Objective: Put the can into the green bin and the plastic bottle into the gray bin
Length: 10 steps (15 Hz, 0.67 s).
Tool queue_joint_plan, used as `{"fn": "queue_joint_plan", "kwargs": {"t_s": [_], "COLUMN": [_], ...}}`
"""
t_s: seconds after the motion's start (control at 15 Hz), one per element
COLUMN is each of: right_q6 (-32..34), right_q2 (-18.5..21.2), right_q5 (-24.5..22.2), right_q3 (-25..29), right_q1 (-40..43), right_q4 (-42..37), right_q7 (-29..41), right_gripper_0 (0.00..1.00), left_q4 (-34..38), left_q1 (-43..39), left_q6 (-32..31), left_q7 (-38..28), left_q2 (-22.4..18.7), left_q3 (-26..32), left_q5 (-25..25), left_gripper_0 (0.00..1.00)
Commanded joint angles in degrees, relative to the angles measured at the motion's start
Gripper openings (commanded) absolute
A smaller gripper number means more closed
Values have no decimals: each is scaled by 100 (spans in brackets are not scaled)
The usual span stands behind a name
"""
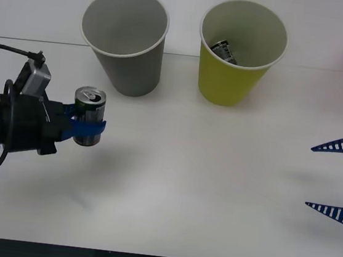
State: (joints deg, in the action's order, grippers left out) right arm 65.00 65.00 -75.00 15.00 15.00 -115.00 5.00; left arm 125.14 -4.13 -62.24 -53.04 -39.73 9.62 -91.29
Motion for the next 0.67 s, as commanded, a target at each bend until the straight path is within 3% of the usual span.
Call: {"fn": "queue_joint_plan", "kwargs": {"t_s": [0.07,0.27,0.53,0.67], "right_q6": [0,0,0,0], "right_q2": [0,0,0,0], "right_q5": [0,0,0,0], "right_q3": [0,0,0,0], "right_q1": [0,0,0,0], "right_q4": [0,0,0,0], "right_q7": [0,0,0,0], "right_gripper_0": [100,100,100,100], "left_q4": [889,1399,1259,810], "left_q1": [26,500,1819,2522], "left_q6": [-7,-377,-1519,-1607], "left_q7": [-1288,-2263,-2290,-2290], "left_q2": [9,88,756,905], "left_q3": [75,-92,-267,-601], "left_q5": [-829,-1549,-2165,-2226], "left_gripper_0": [0,0,0,0]}}
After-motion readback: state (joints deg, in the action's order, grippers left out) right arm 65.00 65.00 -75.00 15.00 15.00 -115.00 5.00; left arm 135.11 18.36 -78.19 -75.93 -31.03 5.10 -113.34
